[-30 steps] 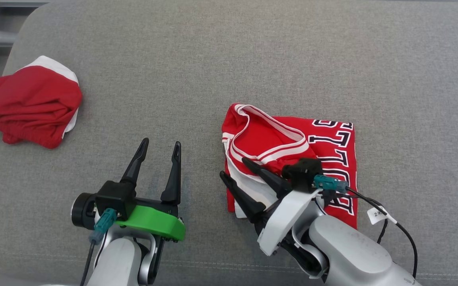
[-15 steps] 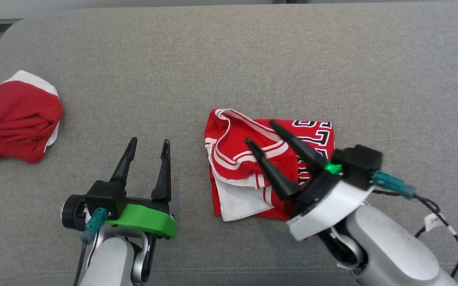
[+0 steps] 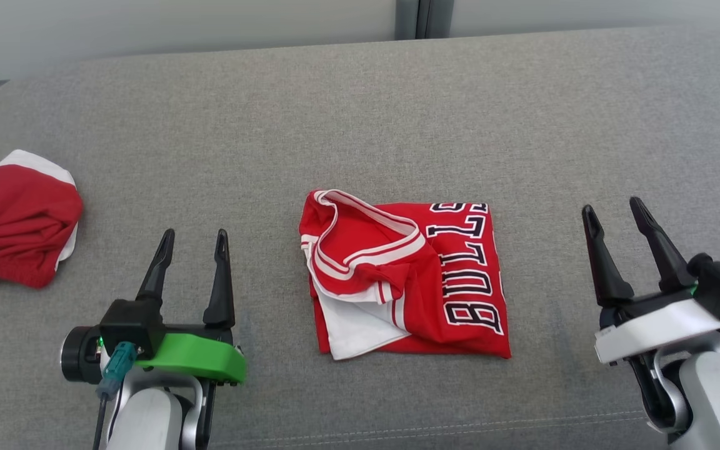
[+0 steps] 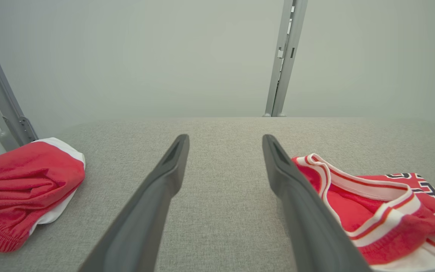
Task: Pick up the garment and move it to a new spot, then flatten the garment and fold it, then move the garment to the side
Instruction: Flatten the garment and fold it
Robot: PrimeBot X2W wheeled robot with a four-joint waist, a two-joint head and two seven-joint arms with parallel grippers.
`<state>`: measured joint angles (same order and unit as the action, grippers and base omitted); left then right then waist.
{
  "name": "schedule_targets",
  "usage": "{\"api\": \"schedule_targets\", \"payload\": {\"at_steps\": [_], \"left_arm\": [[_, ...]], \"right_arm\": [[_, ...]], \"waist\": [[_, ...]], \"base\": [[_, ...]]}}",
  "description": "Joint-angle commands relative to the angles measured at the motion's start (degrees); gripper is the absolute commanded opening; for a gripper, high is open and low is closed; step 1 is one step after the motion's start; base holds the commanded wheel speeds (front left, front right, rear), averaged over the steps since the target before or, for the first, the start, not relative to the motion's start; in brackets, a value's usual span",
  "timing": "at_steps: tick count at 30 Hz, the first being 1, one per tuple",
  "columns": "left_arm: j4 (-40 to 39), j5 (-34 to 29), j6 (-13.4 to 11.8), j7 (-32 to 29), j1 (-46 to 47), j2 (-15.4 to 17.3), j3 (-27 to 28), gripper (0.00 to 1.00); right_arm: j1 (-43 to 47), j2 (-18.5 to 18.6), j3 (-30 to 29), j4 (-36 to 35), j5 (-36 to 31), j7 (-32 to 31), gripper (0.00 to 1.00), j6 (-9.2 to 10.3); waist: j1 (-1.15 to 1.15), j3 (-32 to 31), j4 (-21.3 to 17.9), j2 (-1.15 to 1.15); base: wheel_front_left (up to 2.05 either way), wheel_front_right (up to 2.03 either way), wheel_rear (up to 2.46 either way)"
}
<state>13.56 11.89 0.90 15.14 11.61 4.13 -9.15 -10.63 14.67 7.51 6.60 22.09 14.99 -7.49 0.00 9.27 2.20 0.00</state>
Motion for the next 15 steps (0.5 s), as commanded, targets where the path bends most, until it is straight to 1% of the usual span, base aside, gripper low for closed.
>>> {"api": "schedule_targets", "payload": {"at_steps": [1, 6, 15], "left_arm": [[-0.1, -0.4, -0.3, 0.0, -1.2, 0.3, 0.5, 1.0], [-0.1, -1.0, -0.1, 0.0, -3.0, 1.0, 0.8, 1.0], [0.0, -1.6, 0.1, 0.0, -5.7, 1.7, 0.4, 1.0]], "right_arm": [[1.8, -0.1, -1.2, 1.0, -1.1, 0.2, 1.0, 0.0], [4.6, -0.3, -3.6, 3.0, -2.3, -0.1, 1.0, 0.0], [7.4, -0.5, -4.3, 4.0, -2.5, -0.9, 1.0, 0.0]], "waist": [[0.0, -1.5, -0.9, 0.0], [0.0, -3.3, -1.5, 0.0], [0.0, -5.3, -1.4, 0.0]], "base": [[0.0, 0.0, 0.0], [0.0, 0.0, 0.0], [0.0, 0.0, 0.0]]}}
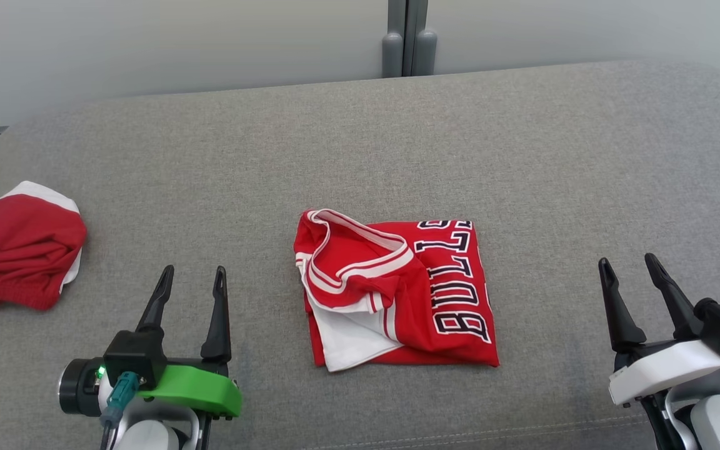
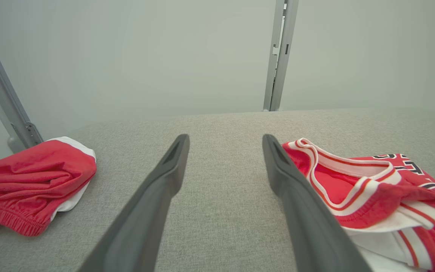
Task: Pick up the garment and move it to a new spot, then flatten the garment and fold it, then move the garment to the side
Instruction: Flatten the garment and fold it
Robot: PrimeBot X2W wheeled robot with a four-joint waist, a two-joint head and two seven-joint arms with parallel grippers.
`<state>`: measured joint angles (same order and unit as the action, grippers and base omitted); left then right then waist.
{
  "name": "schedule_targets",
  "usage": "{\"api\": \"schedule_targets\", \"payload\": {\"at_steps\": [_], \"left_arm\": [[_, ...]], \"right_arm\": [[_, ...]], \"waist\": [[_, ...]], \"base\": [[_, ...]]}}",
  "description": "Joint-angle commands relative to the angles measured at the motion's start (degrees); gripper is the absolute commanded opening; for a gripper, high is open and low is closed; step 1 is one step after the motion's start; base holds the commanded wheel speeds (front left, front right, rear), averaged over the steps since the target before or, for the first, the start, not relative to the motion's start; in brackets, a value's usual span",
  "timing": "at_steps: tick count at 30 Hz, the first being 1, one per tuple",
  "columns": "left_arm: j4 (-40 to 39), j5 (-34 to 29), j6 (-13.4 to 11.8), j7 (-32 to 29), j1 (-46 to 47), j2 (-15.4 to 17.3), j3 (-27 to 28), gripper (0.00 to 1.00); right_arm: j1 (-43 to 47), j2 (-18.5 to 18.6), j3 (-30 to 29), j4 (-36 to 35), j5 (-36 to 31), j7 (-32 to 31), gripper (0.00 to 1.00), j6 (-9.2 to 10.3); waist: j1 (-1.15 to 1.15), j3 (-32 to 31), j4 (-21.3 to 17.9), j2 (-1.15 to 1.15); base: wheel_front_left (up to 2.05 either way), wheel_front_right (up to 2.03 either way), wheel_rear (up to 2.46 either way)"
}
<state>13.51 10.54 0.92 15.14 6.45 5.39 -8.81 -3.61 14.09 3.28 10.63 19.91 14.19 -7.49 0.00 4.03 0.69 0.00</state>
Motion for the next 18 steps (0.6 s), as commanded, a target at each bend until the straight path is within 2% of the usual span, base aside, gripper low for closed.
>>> {"api": "schedule_targets", "payload": {"at_steps": [1, 9, 11, 12, 18], "left_arm": [[0.0, -0.2, 0.0, 0.0, -0.7, 0.4, 0.0, 1.0], [0.0, 0.0, 0.0, 0.0, -0.5, 0.4, -0.5, 1.0], [-0.1, -0.1, 0.1, 0.0, 0.1, 0.3, -0.7, 1.0], [-0.2, -0.1, 0.1, 0.0, 0.3, 0.2, -0.8, 1.0], [-0.8, 0.2, 0.1, 0.0, 1.7, -0.5, -1.5, 1.0]], "right_arm": [[0.6, 0.0, -0.1, 0.0, -0.3, -0.2, 1.0, 0.0], [1.3, -0.2, -0.7, -0.3, 0.2, -0.9, 1.0, 0.0], [1.1, 0.1, -1.0, -0.2, 0.7, -0.9, 0.4, 0.0], [0.9, 0.2, -0.7, 0.0, 1.2, -1.3, 0.0, 0.0], [-2.1, 1.3, 2.4, 2.7, 2.4, -1.7, 0.0, 0.0]], "waist": [[0.0, -0.2, 0.2, 0.0], [0.0, -0.7, 1.5, 0.0], [0.0, -0.3, 2.2, 0.0], [0.0, 0.0, 2.6, 0.0], [0.0, 1.9, 5.8, 0.0]], "base": [[0.0, 0.0, 0.0], [0.0, 0.0, 0.0], [0.0, 0.0, 0.0], [0.0, 0.0, 0.0], [0.0, 0.0, 0.0]]}}
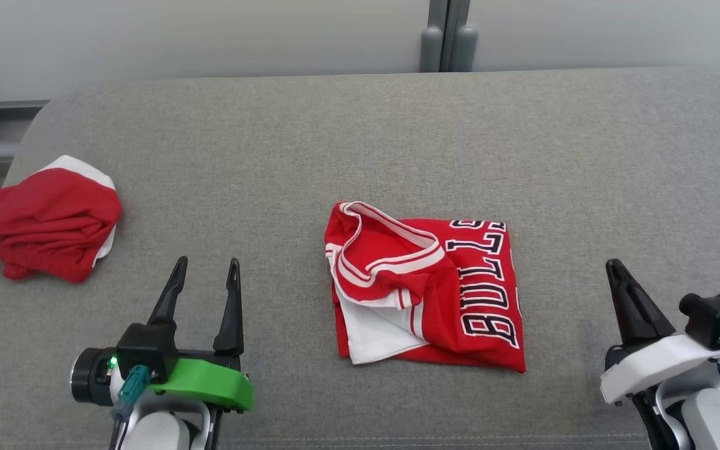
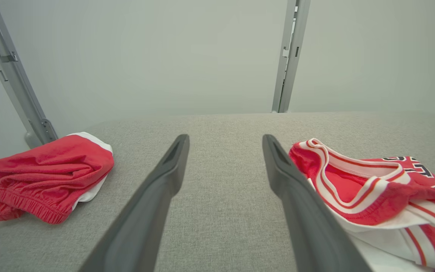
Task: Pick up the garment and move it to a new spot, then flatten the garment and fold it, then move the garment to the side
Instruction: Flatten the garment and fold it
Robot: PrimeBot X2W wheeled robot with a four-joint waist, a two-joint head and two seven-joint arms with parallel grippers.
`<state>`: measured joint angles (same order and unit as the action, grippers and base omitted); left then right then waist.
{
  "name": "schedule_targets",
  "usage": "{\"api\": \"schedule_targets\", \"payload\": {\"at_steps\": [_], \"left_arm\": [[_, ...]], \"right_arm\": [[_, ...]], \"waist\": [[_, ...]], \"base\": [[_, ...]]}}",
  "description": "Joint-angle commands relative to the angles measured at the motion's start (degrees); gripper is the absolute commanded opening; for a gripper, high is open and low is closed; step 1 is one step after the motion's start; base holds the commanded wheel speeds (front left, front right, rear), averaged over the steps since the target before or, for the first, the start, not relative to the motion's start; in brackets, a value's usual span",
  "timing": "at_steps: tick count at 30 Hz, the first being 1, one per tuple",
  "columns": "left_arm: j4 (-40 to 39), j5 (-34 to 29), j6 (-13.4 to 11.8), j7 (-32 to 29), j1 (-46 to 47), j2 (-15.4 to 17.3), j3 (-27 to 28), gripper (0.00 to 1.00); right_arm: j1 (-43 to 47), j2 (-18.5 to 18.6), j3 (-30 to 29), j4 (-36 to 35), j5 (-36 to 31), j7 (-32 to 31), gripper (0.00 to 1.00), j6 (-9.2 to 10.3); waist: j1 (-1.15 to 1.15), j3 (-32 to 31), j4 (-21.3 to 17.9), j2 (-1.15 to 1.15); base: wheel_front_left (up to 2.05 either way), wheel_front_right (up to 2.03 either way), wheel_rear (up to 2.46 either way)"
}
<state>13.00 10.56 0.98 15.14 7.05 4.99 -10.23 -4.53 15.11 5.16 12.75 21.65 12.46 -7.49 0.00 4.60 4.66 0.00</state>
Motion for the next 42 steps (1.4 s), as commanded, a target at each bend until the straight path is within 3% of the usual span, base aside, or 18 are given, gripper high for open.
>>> {"api": "schedule_targets", "payload": {"at_steps": [1, 14, 24, 33, 42], "left_arm": [[-0.3, 0.2, 0.0, 0.0, 1.2, -0.1, -0.1, 1.0], [-0.8, 0.5, 0.6, 0.0, 4.5, -1.5, -2.3, 1.0], [-1.2, 0.8, 0.0, 0.0, 5.0, -1.9, -2.1, 1.0], [-0.9, 0.8, -0.1, 0.0, 5.4, -2.0, -2.3, 1.0], [-0.4, 0.3, 0.2, 0.0, 4.1, -1.9, -1.3, 1.0]], "right_arm": [[-1.8, 0.5, 1.5, 1.3, 0.7, 0.1, 0.0, 0.0], [-15.0, 0.5, 15.4, 14.6, 4.7, 1.6, 0.0, 0.0], [-20.3, -0.8, 25.7, 22.6, 8.5, 2.2, 0.0, 0.0], [-21.5, -0.8, 35.7, 21.4, 9.4, 2.6, 0.0, 0.0], [-17.1, -1.7, 43.0, 13.3, 9.7, 2.7, 0.0, 0.01]], "waist": [[0.0, 1.6, 2.4, 0.0], [0.0, 6.5, 10.3, 0.0], [0.0, 7.9, 11.5, 0.0], [0.0, 7.8, 10.2, 0.0], [0.0, 6.0, 5.8, 0.0]], "base": [[0.0, 0.0, 0.0], [0.0, 0.0, 0.0], [0.0, 0.0, 0.0], [0.0, 0.0, 0.0], [0.0, 0.0, 0.0]]}}
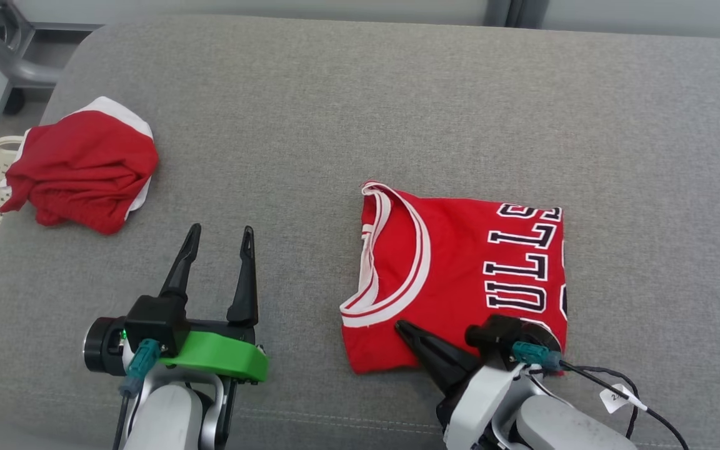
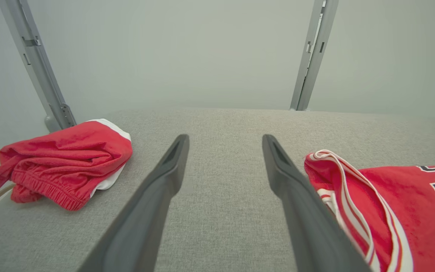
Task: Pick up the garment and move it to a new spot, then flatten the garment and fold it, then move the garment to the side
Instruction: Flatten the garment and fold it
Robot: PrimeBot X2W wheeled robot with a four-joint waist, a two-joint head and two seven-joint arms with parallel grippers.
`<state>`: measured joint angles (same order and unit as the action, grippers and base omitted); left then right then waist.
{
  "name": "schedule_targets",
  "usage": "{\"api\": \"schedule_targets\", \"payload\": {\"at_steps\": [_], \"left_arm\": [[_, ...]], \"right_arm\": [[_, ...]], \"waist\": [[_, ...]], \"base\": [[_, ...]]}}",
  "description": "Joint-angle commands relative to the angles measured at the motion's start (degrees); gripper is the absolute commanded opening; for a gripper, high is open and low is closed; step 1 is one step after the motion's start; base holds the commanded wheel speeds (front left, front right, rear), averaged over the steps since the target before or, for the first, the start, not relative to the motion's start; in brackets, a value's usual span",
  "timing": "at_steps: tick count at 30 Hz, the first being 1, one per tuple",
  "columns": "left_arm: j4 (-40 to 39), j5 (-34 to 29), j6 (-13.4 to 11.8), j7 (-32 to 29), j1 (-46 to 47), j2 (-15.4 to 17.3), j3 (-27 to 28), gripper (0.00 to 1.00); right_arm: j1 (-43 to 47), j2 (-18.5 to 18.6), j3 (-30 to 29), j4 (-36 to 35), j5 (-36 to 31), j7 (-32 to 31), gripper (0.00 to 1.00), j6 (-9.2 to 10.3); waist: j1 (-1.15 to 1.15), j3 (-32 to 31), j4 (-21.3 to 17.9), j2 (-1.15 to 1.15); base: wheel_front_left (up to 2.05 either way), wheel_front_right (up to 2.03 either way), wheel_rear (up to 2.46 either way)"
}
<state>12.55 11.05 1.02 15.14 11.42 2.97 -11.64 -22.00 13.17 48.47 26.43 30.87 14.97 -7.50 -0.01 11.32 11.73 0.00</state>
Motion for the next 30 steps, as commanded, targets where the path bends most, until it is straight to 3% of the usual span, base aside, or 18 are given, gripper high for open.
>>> {"api": "schedule_targets", "payload": {"at_steps": [1, 4, 9, 17, 18, 19, 20, 21, 22, 30], "left_arm": [[0.0, -0.4, 0.2, 0.0, -0.3, 0.2, 0.3, 1.0], [-0.1, -0.7, 0.2, 0.0, -0.6, 0.6, 1.0, 1.0], [-0.2, -1.1, 0.3, 0.0, -1.2, 1.1, 1.8, 1.0], [0.0, -1.1, 0.0, 0.0, -2.2, 1.7, 2.9, 1.0], [0.1, -1.2, 0.0, 0.0, -2.5, 1.8, 3.0, 1.0], [0.2, -1.2, -0.1, 0.0, -2.6, 2.0, 3.0, 1.0], [0.2, -1.2, -0.1, 0.0, -2.6, 2.0, 3.0, 1.0], [0.3, -1.3, 0.0, 0.0, -2.8, 2.1, 3.0, 1.0], [0.3, -1.3, -0.1, 0.0, -2.9, 2.2, 3.1, 1.0], [1.2, -1.4, -0.4, -0.1, -5.4, 3.1, 2.6, 1.0]], "right_arm": [[0.9, 0.3, -0.8, -1.9, 0.9, 0.2, 0.0, 0.02], [2.8, 0.9, -5.2, -6.7, 0.8, 0.2, 0.0, 0.02], [7.7, 1.3, -17.7, -13.2, -1.7, 0.2, 0.0, 0.02], [13.2, 0.3, -33.8, -16.5, -6.2, 0.2, 0.0, 0.02], [13.6, 0.2, -35.0, -16.5, -6.7, 0.2, 0.06, 0.02], [14.0, 0.2, -36.1, -16.4, -7.4, 0.2, 0.45, 0.02], [14.0, 0.2, -36.1, -16.4, -7.4, 0.2, 0.45, 0.02], [14.3, 0.0, -37.2, -16.4, -7.9, 0.2, 0.92, 0.02], [14.6, -0.1, -38.3, -16.4, -8.5, 0.2, 1.0, 0.02], [18.6, -1.1, -44.5, -17.2, -11.7, -1.7, 1.0, 0.02]], "waist": [[0.01, -0.9, -1.9, 0.0], [0.01, -1.6, -4.0, 0.0], [0.01, -2.9, -7.0, 0.0], [0.01, -4.9, -10.2, 0.0], [0.01, -5.2, -10.5, 0.0], [0.01, -5.4, -10.7, 0.0], [0.01, -5.4, -10.7, 0.0], [0.01, -5.7, -10.9, 0.0], [0.01, -6.0, -11.1, 0.0], [0.01, -7.8, -11.7, 0.0]], "base": [[0.0, 0.0, 0.0], [0.0, 0.0, 0.0], [0.0, 0.0, 0.0], [0.0, 0.0, 0.0], [0.0, 0.0, 0.0], [0.0, 0.0, 0.0], [0.0, 0.0, 0.0], [0.0, 0.0, 0.0], [0.0, 0.0, 0.0], [0.0, 0.0, 0.0]]}}
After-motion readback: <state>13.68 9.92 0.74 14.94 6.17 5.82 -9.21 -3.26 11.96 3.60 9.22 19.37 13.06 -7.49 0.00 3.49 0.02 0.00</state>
